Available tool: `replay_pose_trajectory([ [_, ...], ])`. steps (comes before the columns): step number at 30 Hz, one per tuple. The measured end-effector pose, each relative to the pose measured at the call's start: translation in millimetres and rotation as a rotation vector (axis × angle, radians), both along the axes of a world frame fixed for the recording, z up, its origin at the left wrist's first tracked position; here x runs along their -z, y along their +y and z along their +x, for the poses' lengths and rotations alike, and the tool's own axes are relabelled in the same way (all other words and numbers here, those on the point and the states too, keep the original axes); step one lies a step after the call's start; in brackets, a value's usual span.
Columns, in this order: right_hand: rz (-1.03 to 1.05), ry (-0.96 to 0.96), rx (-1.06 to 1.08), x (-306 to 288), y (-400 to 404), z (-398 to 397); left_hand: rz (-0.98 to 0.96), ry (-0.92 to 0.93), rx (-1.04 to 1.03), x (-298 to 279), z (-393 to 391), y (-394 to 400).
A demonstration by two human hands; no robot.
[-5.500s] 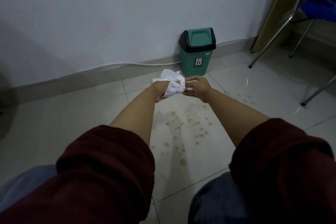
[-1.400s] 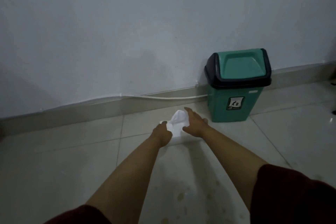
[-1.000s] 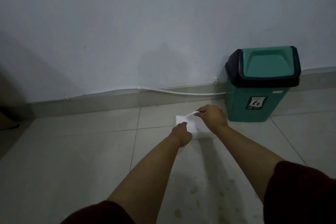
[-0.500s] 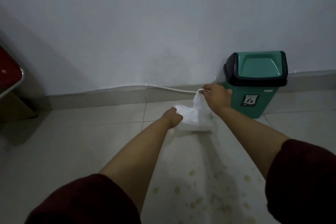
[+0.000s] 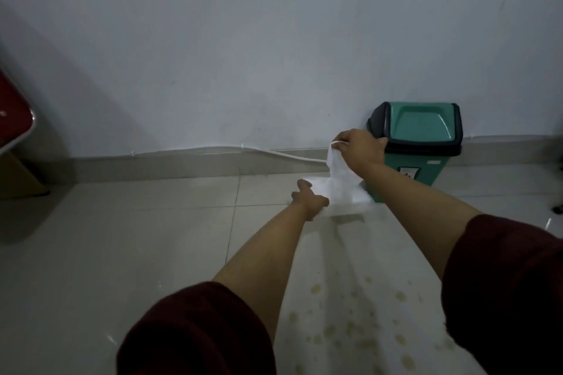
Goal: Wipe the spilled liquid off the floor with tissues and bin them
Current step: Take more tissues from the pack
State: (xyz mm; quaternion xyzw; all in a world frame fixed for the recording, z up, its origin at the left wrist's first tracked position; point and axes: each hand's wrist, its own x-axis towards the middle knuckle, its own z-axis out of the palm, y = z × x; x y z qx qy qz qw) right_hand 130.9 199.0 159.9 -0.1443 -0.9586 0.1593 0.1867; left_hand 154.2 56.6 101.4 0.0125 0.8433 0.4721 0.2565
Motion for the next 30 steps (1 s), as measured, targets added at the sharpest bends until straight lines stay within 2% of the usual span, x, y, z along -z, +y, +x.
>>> replay_pose_trajectory([
  [4,0.053,-0.086,-0.023,11.9,2.8,-5.1,-0.272,0.286,0.220,25.2,2.0,23.1],
  [6,0.069,-0.117,-0.020,22.9,5.1,-7.9,-0.376,0.357,0.352,34.7,-6.9,30.8],
  [10,-0.006,-0.138,-0.051,40.3,8.3,-10.6,-0.560,0.307,0.563,58.6,-22.8,37.2],
  [13,0.039,-0.124,-0.080,42.6,5.1,-15.5,-0.634,0.301,0.602,72.7,-35.5,33.8],
  [18,-0.018,0.135,-0.039,30.9,3.5,-23.1,-0.673,0.230,0.637,98.3,-55.9,23.2],
  [20,-0.068,0.227,-0.023,24.3,4.3,-23.7,-0.634,0.213,0.628,105.2,-61.7,17.9],
  [22,-0.069,0.205,-0.042,21.6,5.3,-20.8,-0.518,0.222,0.558,105.3,-66.7,12.4],
  [24,-0.117,0.165,-0.076,21.7,4.4,-12.2,-0.282,0.161,0.391,94.0,-72.1,3.2],
  [27,-0.202,0.130,-0.135,20.3,-4.5,5.6,0.127,-0.066,0.152,61.3,-78.0,-19.2],
  [28,-0.225,0.110,-0.150,17.9,-8.3,9.4,0.185,-0.082,0.126,49.9,-80.1,-25.6],
  [30,-0.268,0.047,-0.162,9.9,-21.6,19.9,0.206,0.008,0.172,26.5,-80.6,-38.0],
])
